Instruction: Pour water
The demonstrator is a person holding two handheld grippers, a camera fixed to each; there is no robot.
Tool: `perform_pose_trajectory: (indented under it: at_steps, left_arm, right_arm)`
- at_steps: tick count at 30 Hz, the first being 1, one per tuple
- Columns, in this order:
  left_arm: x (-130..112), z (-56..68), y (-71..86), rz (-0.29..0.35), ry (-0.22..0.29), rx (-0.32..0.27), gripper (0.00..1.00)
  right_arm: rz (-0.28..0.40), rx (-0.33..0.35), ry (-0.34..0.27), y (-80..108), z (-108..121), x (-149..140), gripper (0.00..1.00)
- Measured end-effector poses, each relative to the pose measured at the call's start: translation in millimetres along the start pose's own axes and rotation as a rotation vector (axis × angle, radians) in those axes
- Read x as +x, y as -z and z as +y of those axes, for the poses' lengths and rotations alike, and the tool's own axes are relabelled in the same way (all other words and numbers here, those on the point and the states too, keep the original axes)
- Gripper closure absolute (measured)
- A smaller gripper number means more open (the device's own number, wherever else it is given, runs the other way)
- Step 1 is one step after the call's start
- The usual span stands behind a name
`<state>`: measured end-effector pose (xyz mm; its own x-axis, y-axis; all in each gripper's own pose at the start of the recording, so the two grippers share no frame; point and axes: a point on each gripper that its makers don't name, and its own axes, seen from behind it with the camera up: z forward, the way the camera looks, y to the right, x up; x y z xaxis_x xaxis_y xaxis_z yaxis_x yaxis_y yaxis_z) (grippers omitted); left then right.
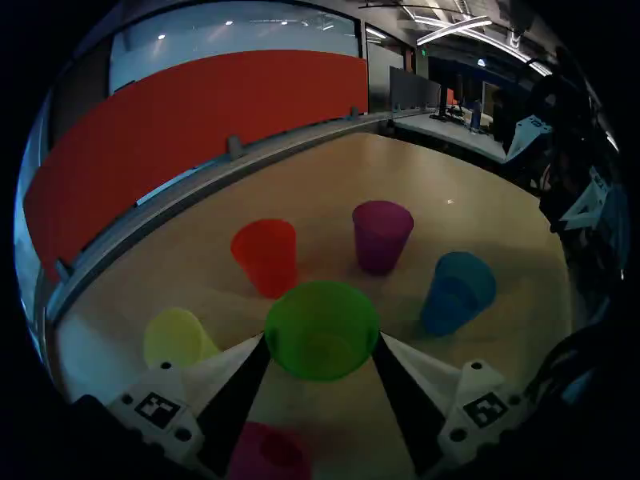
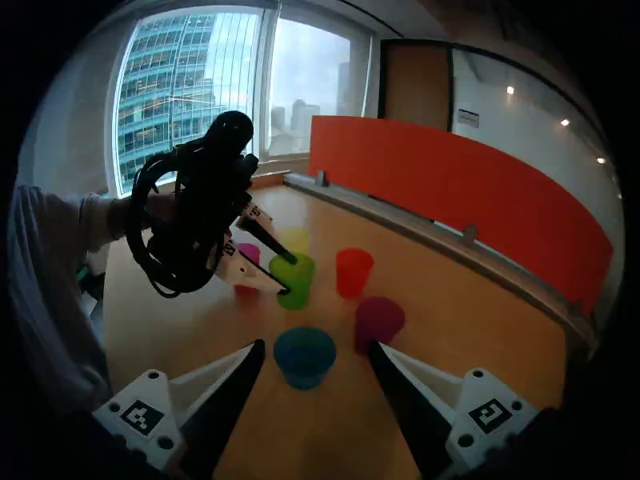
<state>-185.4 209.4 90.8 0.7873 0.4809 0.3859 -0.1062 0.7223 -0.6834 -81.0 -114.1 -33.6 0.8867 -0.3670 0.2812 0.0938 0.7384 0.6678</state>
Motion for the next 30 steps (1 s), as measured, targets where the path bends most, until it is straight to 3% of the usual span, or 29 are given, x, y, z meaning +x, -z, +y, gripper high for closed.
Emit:
perform_pose_trajectory:
  at_steps: [12,30]
  left_arm:
    - [39,-3.5,41.4,0.14,-0.024,0.052,0.13]
    - [71,-16.8,85.3,0.28,0.035,0.092,0.13]
  right_arm:
    - [0.017,-0.004,0.008,2.4,-4,9,0.0]
    - [0.034,-0.008,0.018,6.4,-10,19,0.01]
